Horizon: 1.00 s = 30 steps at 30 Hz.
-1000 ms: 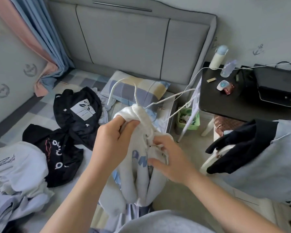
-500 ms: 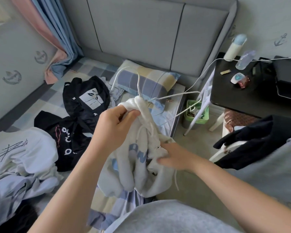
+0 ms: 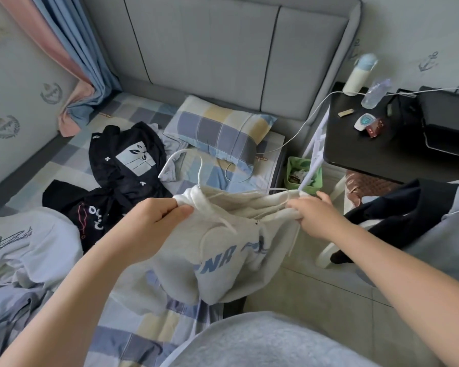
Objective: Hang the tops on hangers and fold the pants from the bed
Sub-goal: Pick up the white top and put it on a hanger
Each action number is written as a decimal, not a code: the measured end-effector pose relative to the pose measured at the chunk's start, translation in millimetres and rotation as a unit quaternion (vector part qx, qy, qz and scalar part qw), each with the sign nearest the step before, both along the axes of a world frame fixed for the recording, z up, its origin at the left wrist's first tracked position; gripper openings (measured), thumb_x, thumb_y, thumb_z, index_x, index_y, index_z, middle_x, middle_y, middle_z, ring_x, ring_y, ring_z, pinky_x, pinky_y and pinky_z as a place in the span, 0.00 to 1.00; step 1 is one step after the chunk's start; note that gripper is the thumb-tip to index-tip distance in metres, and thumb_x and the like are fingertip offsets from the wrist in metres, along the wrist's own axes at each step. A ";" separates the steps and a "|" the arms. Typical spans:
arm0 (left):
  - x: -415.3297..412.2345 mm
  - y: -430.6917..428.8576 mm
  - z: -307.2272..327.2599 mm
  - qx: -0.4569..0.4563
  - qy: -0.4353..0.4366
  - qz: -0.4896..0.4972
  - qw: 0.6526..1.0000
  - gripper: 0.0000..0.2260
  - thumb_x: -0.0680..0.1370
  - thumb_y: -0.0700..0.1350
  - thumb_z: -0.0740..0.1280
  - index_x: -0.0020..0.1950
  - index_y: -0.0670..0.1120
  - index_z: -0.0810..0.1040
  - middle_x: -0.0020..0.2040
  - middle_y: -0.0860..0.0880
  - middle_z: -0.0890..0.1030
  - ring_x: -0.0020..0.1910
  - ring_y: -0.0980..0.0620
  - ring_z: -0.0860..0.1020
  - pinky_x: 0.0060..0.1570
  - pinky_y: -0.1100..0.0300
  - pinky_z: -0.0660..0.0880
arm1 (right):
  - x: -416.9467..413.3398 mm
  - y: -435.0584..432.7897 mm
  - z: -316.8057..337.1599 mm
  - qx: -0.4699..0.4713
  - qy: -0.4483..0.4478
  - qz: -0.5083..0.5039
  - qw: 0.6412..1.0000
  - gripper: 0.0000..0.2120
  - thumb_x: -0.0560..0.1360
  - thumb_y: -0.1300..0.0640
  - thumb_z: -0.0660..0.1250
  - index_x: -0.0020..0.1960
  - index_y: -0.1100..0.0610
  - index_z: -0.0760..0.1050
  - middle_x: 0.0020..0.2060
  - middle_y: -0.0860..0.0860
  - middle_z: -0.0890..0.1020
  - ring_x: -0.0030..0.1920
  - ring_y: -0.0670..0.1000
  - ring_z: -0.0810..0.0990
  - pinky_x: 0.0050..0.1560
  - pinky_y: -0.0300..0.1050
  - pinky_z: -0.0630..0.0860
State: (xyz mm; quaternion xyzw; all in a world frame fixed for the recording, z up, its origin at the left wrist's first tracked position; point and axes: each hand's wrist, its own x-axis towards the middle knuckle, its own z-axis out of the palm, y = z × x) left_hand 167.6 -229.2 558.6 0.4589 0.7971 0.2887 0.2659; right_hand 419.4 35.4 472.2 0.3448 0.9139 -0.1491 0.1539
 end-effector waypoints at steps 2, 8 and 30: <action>-4.2 -0.4 0.0 -0.014 0.006 0.005 1.000 0.22 0.81 0.55 0.64 0.30 0.48 0.64 0.23 0.56 0.62 0.22 0.58 0.61 0.22 0.66 0.61 | 0.5 -2.7 21.8 -0.029 0.089 -0.053 0.994 0.19 0.75 0.69 0.58 0.57 0.49 0.75 0.56 0.53 0.78 0.54 0.57 0.77 0.53 0.56 0.77; 6.4 9.8 1.2 -0.015 0.010 -0.025 1.000 0.21 0.81 0.57 0.64 0.32 0.48 0.67 0.24 0.55 0.64 0.23 0.57 0.62 0.25 0.64 0.63 | -21.9 -30.7 88.3 -0.052 0.274 -0.016 0.960 0.22 0.74 0.71 0.59 0.60 0.51 0.77 0.48 0.54 0.82 0.46 0.54 0.79 0.44 0.51 0.78; 62.9 52.0 -13.9 0.044 -0.252 0.096 0.962 0.28 0.67 0.68 0.70 0.48 0.43 0.77 0.33 0.54 0.78 0.32 0.56 0.75 0.36 0.59 0.73 | -55.2 -68.0 118.1 -0.502 0.320 -0.070 0.801 0.29 0.67 0.68 0.70 0.65 0.61 0.63 0.52 0.61 0.75 0.52 0.53 0.75 0.57 0.48 0.74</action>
